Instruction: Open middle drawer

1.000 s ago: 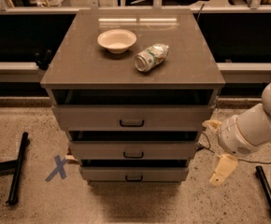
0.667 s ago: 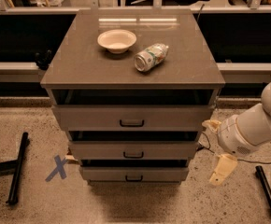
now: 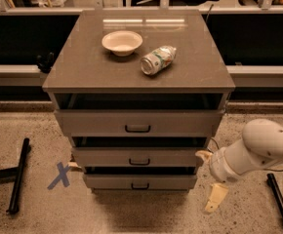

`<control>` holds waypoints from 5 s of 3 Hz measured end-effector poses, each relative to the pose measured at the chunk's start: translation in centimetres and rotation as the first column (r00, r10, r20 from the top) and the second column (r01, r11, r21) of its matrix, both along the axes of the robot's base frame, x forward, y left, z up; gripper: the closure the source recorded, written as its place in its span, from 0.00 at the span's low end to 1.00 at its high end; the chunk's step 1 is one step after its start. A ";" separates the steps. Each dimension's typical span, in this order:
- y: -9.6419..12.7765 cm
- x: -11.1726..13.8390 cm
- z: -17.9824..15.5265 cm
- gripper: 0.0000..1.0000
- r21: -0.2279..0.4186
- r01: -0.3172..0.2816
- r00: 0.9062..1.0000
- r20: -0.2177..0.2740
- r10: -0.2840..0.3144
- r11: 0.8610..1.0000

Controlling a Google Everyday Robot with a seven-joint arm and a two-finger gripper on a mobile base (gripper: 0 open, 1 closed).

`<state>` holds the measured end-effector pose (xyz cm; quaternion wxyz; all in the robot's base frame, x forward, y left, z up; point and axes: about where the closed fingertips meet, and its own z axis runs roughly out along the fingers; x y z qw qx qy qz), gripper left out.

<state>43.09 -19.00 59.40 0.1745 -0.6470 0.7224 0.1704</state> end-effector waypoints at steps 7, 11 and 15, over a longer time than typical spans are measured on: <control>3.3 9.8 -12.8 0.00 -0.054 -0.150 0.963 0.217 0.159 0.987; 5.0 16.5 -17.7 0.03 -0.118 -0.107 0.979 0.163 0.125 0.987; 4.1 15.1 -17.2 1.00 -0.116 -0.046 0.983 0.169 0.066 0.992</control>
Offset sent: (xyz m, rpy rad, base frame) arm -0.0004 0.0105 -0.0595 0.0129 0.0388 0.0353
